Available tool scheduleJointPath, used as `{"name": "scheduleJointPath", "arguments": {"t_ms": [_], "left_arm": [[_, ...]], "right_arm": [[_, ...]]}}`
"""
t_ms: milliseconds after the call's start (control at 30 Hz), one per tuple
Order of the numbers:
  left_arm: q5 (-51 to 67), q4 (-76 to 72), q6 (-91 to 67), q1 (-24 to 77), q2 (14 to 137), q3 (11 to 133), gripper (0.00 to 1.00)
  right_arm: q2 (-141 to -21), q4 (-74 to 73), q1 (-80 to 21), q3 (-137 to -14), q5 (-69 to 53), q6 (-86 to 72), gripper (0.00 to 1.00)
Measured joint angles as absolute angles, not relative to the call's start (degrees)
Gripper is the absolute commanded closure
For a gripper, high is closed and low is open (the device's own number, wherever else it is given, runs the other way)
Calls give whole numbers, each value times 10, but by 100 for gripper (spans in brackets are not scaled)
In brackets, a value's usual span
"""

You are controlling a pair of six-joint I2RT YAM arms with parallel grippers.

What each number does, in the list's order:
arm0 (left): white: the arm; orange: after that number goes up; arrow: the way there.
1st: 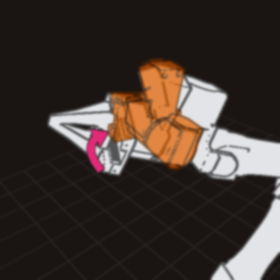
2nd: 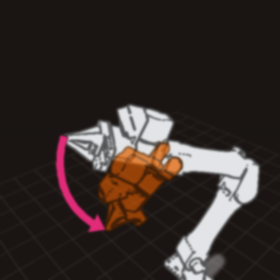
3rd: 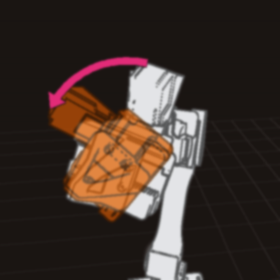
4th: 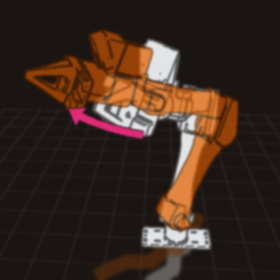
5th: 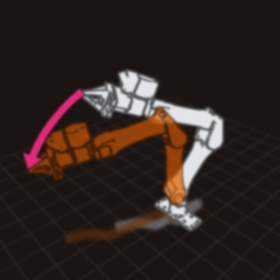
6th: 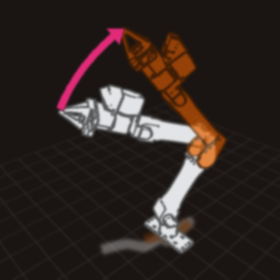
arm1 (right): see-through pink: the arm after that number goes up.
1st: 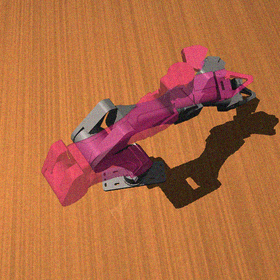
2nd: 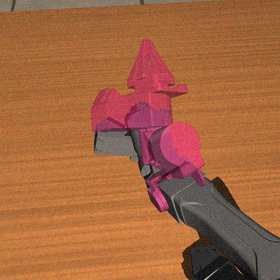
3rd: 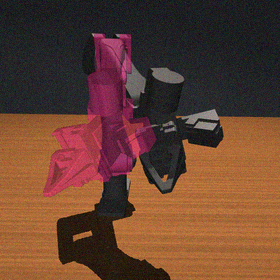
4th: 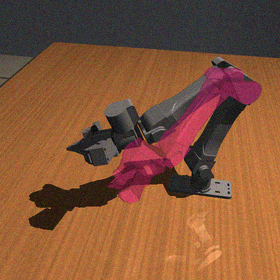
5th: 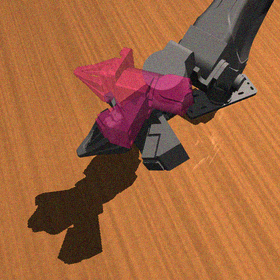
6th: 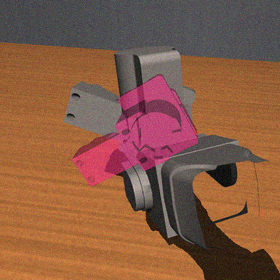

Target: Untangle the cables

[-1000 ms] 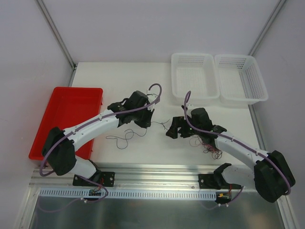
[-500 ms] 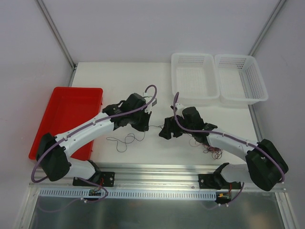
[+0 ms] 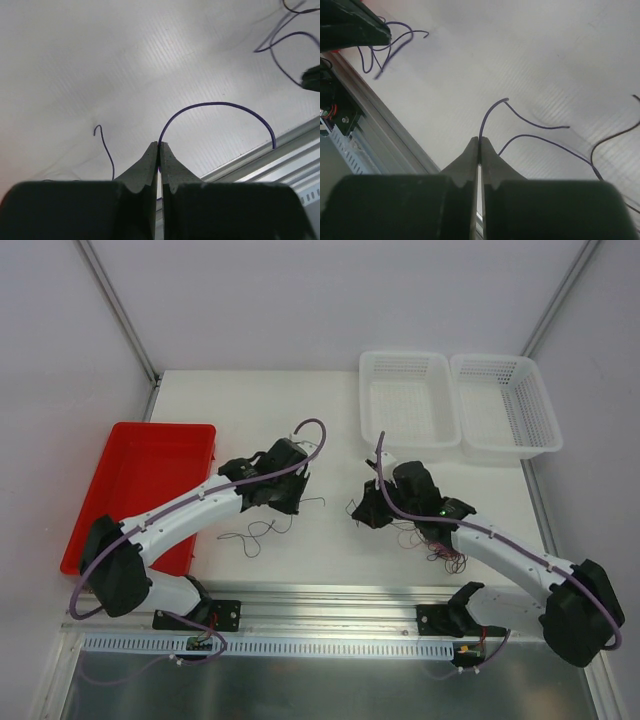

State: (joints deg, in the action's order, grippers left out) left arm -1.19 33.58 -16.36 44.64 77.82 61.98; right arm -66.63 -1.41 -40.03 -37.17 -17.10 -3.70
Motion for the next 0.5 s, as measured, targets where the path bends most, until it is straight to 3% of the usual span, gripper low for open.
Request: {"name": "scheduleJointPath", "arguments": {"t_ms": [333, 433, 467, 500], "left_arm": [[-101, 372, -212, 447, 810, 619, 100], [-131, 375, -240, 446, 794, 613, 100], [-141, 376, -250, 446, 786, 608, 100], [-148, 378, -261, 446, 778, 603, 100]], "right_arm": [[-544, -180, -357, -449, -20, -22, 95], [-541, -217, -318, -445, 28, -44, 72], [-543, -222, -307, -438, 39, -54, 52], [-546, -229, -299, -429, 47, -66, 43]]}}
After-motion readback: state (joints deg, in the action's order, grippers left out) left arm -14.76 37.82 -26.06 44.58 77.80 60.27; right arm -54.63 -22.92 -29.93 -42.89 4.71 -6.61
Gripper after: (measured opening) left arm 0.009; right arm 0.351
